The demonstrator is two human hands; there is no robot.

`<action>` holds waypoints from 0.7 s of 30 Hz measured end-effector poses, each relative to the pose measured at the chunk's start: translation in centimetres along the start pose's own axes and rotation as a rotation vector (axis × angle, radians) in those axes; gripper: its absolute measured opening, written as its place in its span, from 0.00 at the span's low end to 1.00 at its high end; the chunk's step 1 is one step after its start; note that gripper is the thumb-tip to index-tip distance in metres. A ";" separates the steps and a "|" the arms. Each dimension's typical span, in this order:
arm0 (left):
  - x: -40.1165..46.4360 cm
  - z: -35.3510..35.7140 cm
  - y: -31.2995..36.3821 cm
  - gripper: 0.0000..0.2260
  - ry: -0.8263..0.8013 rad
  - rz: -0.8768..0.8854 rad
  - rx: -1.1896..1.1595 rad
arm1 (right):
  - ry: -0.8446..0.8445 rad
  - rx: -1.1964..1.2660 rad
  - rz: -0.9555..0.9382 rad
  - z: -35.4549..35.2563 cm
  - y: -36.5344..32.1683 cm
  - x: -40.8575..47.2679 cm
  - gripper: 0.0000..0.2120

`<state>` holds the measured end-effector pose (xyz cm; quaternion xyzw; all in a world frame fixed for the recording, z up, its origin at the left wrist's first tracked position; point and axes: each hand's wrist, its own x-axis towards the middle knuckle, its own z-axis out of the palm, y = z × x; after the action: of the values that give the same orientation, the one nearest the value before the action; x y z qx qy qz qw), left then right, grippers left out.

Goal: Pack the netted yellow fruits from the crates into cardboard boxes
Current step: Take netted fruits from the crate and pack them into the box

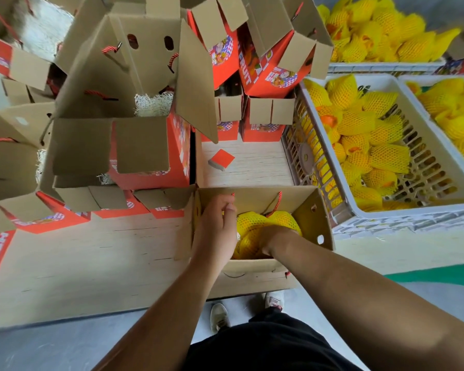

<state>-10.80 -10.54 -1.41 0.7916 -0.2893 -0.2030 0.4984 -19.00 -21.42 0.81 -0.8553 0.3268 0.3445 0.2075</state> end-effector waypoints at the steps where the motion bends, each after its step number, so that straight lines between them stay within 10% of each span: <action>1: 0.1 0.0 0.0 0.08 -0.025 -0.021 0.034 | 0.008 -0.018 -0.016 0.0 0.5 0.4 0.33; 5: 0.6 0.3 0.9 0.08 -0.065 -0.063 0.104 | 0.029 0.148 -0.018 -0.8 3.6 0.1 0.30; 10: 1.1 5.0 6.2 0.10 -0.195 0.099 0.028 | 0.557 0.755 -0.332 -2.9 8.2 -3.6 0.05; 21: 10.1 23.2 17.4 0.14 -0.294 0.441 0.383 | 0.817 0.801 -0.193 -8.9 27.8 -2.3 0.14</action>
<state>-21.80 -38.59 4.29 0.7514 -0.5556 -0.1443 0.3254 -35.76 -45.12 4.95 -0.7996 0.4059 -0.1844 0.4024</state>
